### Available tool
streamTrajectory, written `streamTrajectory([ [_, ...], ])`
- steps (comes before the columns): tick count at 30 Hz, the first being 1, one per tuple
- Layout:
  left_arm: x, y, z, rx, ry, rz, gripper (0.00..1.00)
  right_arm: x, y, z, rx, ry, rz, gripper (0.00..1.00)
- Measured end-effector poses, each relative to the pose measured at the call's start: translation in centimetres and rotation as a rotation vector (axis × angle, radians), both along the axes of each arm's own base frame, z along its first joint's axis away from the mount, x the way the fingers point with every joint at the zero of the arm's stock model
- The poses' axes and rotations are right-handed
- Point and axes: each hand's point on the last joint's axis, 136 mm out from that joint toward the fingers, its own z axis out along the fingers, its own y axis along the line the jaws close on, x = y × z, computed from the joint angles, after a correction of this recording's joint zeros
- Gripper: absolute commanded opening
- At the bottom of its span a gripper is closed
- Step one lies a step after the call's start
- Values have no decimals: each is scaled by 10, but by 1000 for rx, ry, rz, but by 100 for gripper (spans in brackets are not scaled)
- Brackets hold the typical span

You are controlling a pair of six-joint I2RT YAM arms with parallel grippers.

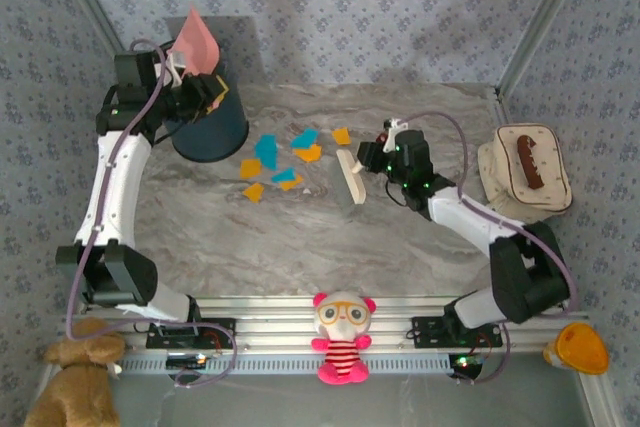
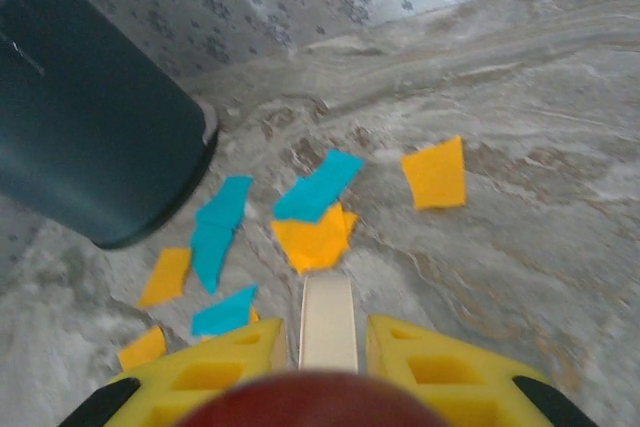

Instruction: Sweep away the paper scraps from the table

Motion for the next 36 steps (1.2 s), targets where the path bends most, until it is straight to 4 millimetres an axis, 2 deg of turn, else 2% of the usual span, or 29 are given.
streamTrajectory([
  [5,-41,-1,-15,142,-19,-67,0,45,9,10,110,0,-8,0],
  [13,-69,2,-51,253,39,-128,0,115,30,24,280,-5,-27,0],
  [16,-75,3,-62,272,65,-137,0,138,39,18,330,12,-36,0],
  [20,-80,2,-66,289,74,-149,0,163,46,-2,371,55,-63,0],
  [25,-85,0,-61,300,52,-165,0,177,46,-35,382,123,-120,0],
  [34,-89,-4,-66,306,56,-185,0,177,18,-73,246,200,-284,0],
  [36,-90,-6,-67,307,55,-190,0,172,10,-80,213,212,-317,0],
])
